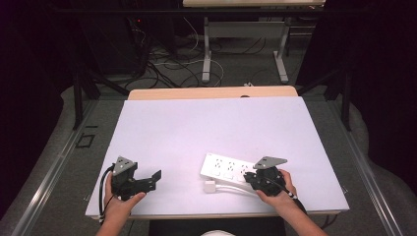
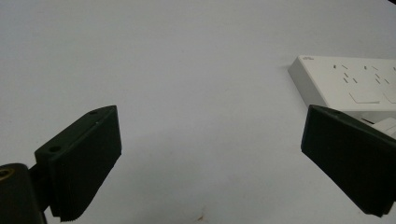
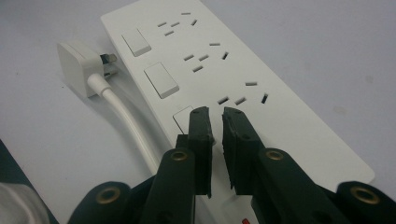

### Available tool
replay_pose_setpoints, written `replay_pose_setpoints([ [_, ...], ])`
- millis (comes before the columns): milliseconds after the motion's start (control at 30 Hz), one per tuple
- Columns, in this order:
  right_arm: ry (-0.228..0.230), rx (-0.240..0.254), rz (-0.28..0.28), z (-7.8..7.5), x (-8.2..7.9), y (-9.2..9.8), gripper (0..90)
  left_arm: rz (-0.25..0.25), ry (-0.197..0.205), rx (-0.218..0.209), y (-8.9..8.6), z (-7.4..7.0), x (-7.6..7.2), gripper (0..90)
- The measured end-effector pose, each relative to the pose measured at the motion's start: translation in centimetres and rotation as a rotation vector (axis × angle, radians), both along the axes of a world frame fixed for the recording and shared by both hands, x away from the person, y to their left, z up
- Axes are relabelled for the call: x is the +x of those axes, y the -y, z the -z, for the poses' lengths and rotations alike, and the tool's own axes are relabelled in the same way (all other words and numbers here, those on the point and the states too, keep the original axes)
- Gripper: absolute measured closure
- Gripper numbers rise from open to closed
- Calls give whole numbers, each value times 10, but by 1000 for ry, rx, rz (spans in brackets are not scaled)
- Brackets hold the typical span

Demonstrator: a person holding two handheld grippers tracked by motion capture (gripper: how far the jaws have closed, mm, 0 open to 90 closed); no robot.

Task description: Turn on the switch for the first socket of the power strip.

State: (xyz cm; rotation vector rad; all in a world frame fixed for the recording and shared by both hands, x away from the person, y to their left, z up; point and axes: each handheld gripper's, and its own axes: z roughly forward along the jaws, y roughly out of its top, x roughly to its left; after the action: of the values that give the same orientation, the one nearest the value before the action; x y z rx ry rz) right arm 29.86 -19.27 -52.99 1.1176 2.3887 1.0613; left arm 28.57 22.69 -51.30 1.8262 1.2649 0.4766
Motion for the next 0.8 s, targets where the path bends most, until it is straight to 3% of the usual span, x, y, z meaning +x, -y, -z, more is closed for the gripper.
replay_pose_setpoints([
  [267, -15, -14, 0, 1, 1, -2, 834, -1, 0, -1, 0, 0, 0, 51],
  [467, -1, 1, -2, 3, 2, -3, 857, 0, 0, 2, 0, 0, 0, 53],
  [800, -20, 14, -10, 3, 2, -3, 881, 0, 0, 3, 0, 0, 0, 58],
])
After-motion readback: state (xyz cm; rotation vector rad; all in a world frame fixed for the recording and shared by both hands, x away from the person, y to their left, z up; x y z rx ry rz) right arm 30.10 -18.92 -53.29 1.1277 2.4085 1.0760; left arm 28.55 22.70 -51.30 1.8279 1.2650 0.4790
